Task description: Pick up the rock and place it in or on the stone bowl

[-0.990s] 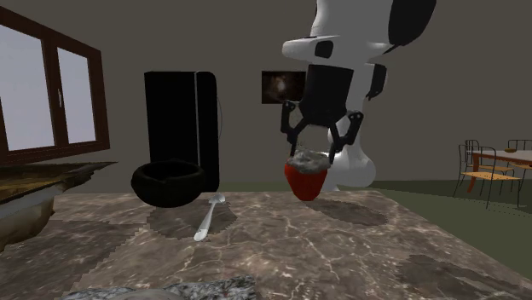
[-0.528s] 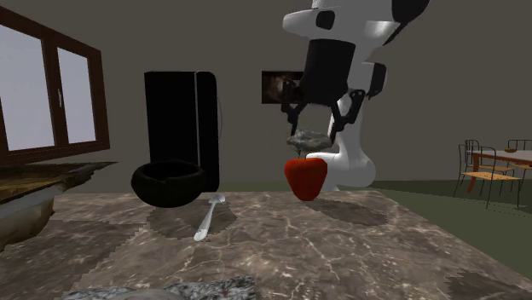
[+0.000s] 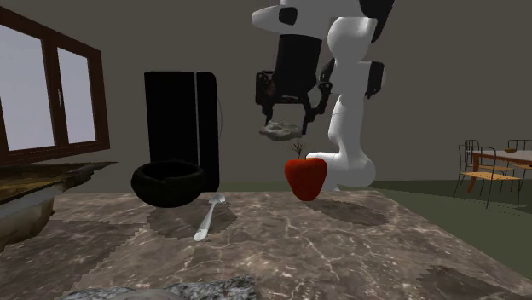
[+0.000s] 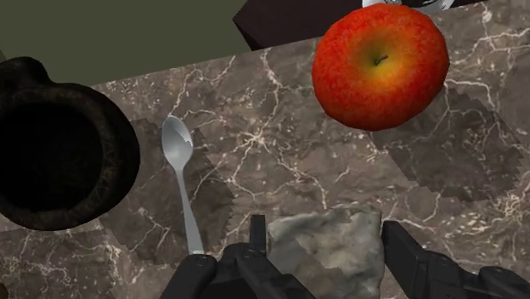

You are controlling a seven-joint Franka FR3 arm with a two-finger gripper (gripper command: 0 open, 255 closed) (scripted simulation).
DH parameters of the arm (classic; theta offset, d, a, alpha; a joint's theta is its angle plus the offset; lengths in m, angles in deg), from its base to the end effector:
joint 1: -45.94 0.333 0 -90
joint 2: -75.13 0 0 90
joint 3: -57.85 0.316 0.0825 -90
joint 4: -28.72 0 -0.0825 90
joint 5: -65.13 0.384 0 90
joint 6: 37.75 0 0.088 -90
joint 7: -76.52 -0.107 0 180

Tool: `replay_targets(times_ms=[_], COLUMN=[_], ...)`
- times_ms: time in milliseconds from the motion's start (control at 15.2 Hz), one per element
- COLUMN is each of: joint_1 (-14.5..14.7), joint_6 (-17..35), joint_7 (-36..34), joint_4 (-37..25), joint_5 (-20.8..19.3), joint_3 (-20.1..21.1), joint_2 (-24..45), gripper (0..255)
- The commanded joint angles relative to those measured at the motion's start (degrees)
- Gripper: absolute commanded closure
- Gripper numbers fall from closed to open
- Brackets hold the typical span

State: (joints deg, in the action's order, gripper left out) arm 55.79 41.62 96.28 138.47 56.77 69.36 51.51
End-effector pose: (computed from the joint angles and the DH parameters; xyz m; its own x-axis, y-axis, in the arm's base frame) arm 0.3756 0.1477 0.6459 0.7748 0.6033 -0.1891 0.6309 -0.7570 0.1698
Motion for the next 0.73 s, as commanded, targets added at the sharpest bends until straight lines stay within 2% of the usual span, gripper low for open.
replay_targets(times_ms=[0,660], joint_1=[-0.9,-5.8], joint_6=[0.9,5.4], joint_7=[2.5,15.4], joint_4=[-0.3,-4.2], joint_5=[-1.1,-5.9], joint_3=[-1.8,-11.0], joint_2=[0.8,6.3], gripper=[255,255])
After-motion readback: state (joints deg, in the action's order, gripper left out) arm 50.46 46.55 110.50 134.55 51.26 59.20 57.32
